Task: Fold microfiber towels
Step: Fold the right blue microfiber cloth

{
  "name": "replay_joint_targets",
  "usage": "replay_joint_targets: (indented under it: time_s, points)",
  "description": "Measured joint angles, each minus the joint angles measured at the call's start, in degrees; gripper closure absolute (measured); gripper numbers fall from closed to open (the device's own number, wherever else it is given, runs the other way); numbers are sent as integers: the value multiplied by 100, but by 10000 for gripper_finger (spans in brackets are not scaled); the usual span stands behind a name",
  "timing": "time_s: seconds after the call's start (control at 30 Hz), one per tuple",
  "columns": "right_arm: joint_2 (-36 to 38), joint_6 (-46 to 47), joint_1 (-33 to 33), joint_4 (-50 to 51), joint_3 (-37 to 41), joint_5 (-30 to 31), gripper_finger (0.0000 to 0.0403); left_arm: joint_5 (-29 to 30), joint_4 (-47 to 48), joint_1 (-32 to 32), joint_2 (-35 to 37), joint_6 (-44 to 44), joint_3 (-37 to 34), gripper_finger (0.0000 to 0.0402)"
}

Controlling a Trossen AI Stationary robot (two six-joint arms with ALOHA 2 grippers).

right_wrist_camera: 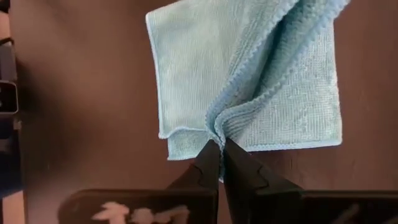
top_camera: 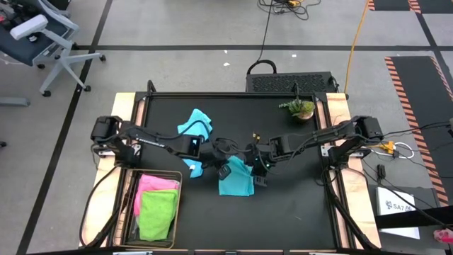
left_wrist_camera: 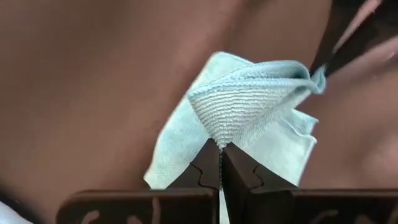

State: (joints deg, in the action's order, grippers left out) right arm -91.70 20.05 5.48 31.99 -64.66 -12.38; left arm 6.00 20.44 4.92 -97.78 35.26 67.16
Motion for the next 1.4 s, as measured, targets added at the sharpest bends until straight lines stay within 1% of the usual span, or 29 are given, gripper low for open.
replay_joint_targets:
  time_s: [0.1, 0.2, 0.33, 0.6, 0.87, 1.17, 1.4]
  points:
    - [0, -44, 31, 40, 0, -143, 403, -25, 49, 132, -4, 51, 0, 399]
    - [-2, -58, 52, 112, 2, -147, 403, -125, 53, 269, -4, 97, 0, 397]
    - [-2, 11, 137, 90, 2, -275, 403, -151, 193, 440, -4, 356, 0, 399]
    - [-4, 27, 360, -33, 19, -271, 403, -122, 276, 652, -74, 711, 4, 399]
    - [-7, 538, 529, -933, 614, -424, 403, -293, 105, 809, -307, 987, 4, 398]
    - [-4, 988, 805, -1779, 1097, -565, 403, -443, -101, 1062, -315, 1237, 4, 397]
    - [-5, 918, 856, -1709, 1172, -618, 403, -489, -58, 1234, -316, 1336, 0, 372]
